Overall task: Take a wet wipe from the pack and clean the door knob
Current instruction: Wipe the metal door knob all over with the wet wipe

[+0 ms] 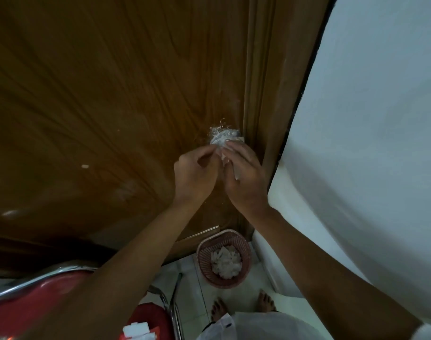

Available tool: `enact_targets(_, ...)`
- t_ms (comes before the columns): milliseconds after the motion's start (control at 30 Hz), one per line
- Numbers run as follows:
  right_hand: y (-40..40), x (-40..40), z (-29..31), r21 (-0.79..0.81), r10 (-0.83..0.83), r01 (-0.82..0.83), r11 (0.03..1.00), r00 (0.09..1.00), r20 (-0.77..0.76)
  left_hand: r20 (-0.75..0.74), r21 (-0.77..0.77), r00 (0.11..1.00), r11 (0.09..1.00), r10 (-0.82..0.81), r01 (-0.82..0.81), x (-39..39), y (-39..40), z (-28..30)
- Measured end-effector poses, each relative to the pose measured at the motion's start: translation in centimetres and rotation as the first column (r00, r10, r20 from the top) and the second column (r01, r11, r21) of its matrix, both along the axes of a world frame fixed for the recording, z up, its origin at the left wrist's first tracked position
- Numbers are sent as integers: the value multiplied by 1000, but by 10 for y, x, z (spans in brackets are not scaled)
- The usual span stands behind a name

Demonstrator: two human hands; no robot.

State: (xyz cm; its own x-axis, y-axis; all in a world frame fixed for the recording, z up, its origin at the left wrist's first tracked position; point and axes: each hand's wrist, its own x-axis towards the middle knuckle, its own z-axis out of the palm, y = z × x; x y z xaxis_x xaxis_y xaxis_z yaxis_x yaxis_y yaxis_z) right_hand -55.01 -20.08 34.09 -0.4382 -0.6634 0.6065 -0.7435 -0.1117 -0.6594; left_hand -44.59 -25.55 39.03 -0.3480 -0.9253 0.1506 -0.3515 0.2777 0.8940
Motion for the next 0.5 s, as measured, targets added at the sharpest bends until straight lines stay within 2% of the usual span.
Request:
enact_targets(33,-1,-2,-2,-5,-8,8,1000,1000,-24,81,-229,996,972,-35,53,3,0,1)
enact_targets(67,-2,-3,-4,-4,-27,27,1000,1000,-7,153,-421,987,900,-55,115,7,-2,3)
enact_targets(100,-3,-4,-2,1,-47,47,999,998,29,227,-572,972,801,-53,177,11,-6,4)
enact_targets(167,-3,-3,-2,6,-72,71,997,996,46,352,-767,936,577,13,281,17,-19,7)
enact_targets(233,-2,2,-7,3,-68,68,998,996,-51,457,-834,879,409,139,369,22,-30,11)
enact_targets(300,0,1,-10,-2,-47,47,999,988,-147,529,-835,811,322,250,446,29,-39,16)
enact_targets(333,-1,0,-11,3,-48,49,999,989,-140,553,-829,780,287,293,480,33,-44,17)
enact_targets(467,-1,9,2,30,-168,165,986,981,99,581,-804,683,185,443,565,47,-66,12)
enact_targets(500,0,12,3,36,-182,180,983,981,61,573,-807,678,172,460,565,47,-69,11)
